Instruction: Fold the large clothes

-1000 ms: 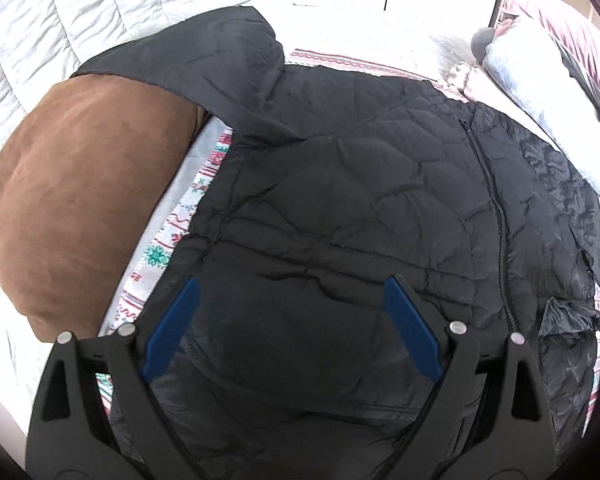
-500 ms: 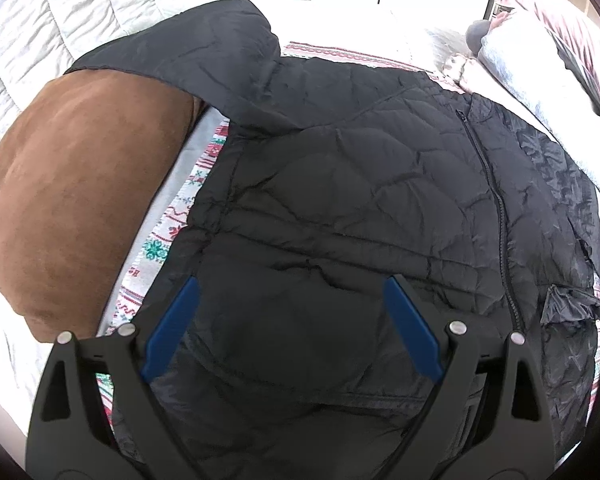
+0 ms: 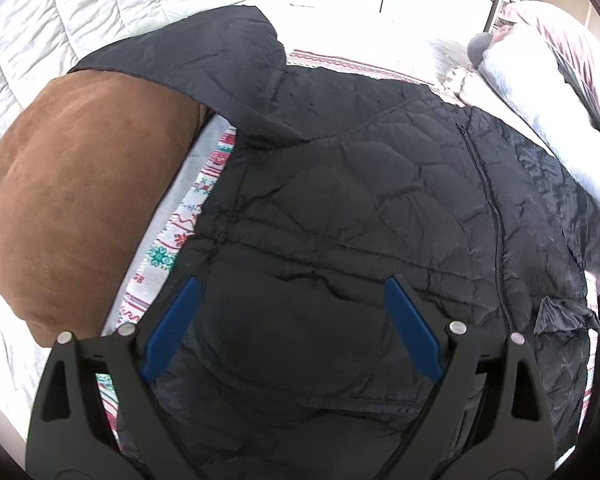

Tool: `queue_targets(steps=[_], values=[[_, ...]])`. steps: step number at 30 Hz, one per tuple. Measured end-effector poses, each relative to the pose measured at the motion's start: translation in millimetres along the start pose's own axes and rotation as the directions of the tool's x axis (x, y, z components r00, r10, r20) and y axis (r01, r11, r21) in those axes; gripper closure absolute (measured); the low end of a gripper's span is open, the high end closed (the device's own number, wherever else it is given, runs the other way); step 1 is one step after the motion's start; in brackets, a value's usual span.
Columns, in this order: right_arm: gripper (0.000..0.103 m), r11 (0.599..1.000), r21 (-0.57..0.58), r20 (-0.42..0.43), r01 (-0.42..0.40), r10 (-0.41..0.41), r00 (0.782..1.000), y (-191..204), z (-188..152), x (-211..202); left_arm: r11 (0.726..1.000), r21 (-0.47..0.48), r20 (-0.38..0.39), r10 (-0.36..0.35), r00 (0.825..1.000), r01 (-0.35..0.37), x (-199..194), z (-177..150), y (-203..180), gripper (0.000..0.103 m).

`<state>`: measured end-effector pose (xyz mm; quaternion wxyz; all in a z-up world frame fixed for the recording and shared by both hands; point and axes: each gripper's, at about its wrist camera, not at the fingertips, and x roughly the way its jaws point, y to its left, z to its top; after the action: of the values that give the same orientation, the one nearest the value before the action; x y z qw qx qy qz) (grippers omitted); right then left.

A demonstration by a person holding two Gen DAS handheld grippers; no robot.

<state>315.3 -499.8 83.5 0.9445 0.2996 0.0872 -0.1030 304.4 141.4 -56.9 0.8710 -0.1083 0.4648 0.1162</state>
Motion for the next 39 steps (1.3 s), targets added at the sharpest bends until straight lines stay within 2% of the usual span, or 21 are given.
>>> queue_targets(steps=[3, 6, 10, 13, 17, 18, 19, 21, 22, 24, 26, 28, 29, 30, 31, 33, 35, 38, 39], values=[[0.098, 0.991, -0.121, 0.039, -0.053, 0.058, 0.998, 52.1, -7.3, -2.6, 1.0, -0.023, 0.012, 0.012, 1.0, -0.011, -1.4, 5.1, 8.9, 0.01], [0.098, 0.96, -0.25, 0.047, -0.127, 0.143, 0.989, 118.3, -14.0, -6.0, 0.999, -0.054, 0.015, 0.002, 1.0, -0.001, -3.2, 8.6, 19.1, 0.01], [0.098, 0.871, -0.405, -0.058, -0.277, 0.277, 0.959, 223.2, -58.4, 1.7, 0.996, -0.089, 0.03, -0.014, 0.999, 0.017, -8.8, 12.6, 31.4, 0.01], [0.098, 0.8, -0.466, -0.185, -0.378, 0.329, 0.926, 281.5, -120.6, 17.8, 0.995, -0.103, 0.042, 0.001, 0.999, 0.003, -11.3, 14.1, 39.7, 0.01], [0.098, 0.727, -0.519, -0.377, -0.45, 0.277, 0.884, 319.9, -215.4, 57.1, 0.992, -0.123, 0.04, 0.001, 0.999, 0.004, -9.8, 17.0, 48.9, 0.01], [0.098, 0.707, -0.54, -0.416, -0.458, 0.249, 0.875, 323.4, -236.8, 68.3, 0.992, -0.128, 0.039, -0.003, 0.999, 0.008, -9.6, 17.5, 50.8, 0.01], [0.098, 0.669, -0.577, -0.465, -0.469, 0.202, 0.862, 328.9, -267.9, 79.8, 0.991, -0.131, 0.04, -0.006, 0.999, 0.012, -9.6, 18.1, 52.2, 0.01], [0.098, 0.611, -0.63, -0.52, -0.48, 0.128, 0.845, 334.0, -312.1, 91.2, 0.992, -0.129, 0.042, -0.009, 0.999, 0.014, -9.9, 18.8, 53.3, 0.01], [0.097, 0.594, -0.64, -0.545, -0.487, 0.095, 0.833, 332.2, -327.8, 99.3, 0.992, -0.127, 0.044, -0.01, 0.999, 0.015, -10.3, 19.2, 53.9, 0.01], [0.096, 0.59, -0.646, -0.583, -0.486, 0.03, 0.812, 323.4, -347.0, 112.7, 0.992, -0.124, 0.047, -0.01, 0.999, 0.016, -10.8, 19.3, 54.7, 0.01], [0.091, 0.604, -0.638, -0.609, -0.478, -0.017, 0.793, 321.7, -358.6, 117.8, 0.992, -0.123, 0.046, -0.009, 0.999, 0.014, -10.8, 19.2, 55.3, 0.01], [0.076, 0.625, -0.63, -0.62, -0.461, -0.048, 0.783, 317.9, -358.0, 125.8, 0.992, -0.124, 0.042, -0.014, 0.999, 0.019, -9.8, 19.6, 55.2, 0.01], [0.071, 0.633, -0.626, -0.621, -0.456, -0.05, 0.782, 312.0, -354.7, 125.8, 0.992, -0.124, 0.042, -0.016, 0.999, 0.021, -9.9, 19.7, 55.0, 0.01], [0.06, 0.649, -0.612, -0.621, -0.453, -0.038, 0.783, 310.5, -349.9, 127.1, 0.992, -0.123, 0.042, -0.017, 0.999, 0.022, -10.0, 19.8, 54.1, 0.01], [0.053, 0.662, -0.599, -0.619, -0.451, -0.026, 0.785, 312.8, -353.4, 128.4, 0.993, -0.118, 0.043, -0.016, 0.999, 0.021, -10.3, 19.6, 52.5, 0.01], [0.052, 0.707, -0.553, -0.627, -0.441, -0.004, 0.779, 313.8, -345.5, 133.0, 0.994, -0.107, 0.045, -0.015, 0.999, 0.02, -9.9, 19.6, 50.3, 0.01], [0.052, 0.754, -0.488, -0.663, -0.439, 0.007, 0.749, 313.6, -344.9, 137.7, 0.995, -0.1, 0.044, -0.015, 0.999, 0.019, -9.7, 18.7, 48.4, 0.01], [0.051, 0.791, -0.383, -0.749, -0.478, 0.037, 0.662, 313.2, -346.7, 139.0, 0.995, -0.1, 0.036, -0.017, 0.999, 0.021, -7.2, 18.7, 49.0, 0.01], [0.051, 0.795, -0.324, -0.763, -0.512, 0.1, 0.639, 310.6, -340.1, 133.2, 0.994, -0.109, 0.032, -0.018, 0.999, 0.021, -6.2, 19.1, 51.0, 0.01]])
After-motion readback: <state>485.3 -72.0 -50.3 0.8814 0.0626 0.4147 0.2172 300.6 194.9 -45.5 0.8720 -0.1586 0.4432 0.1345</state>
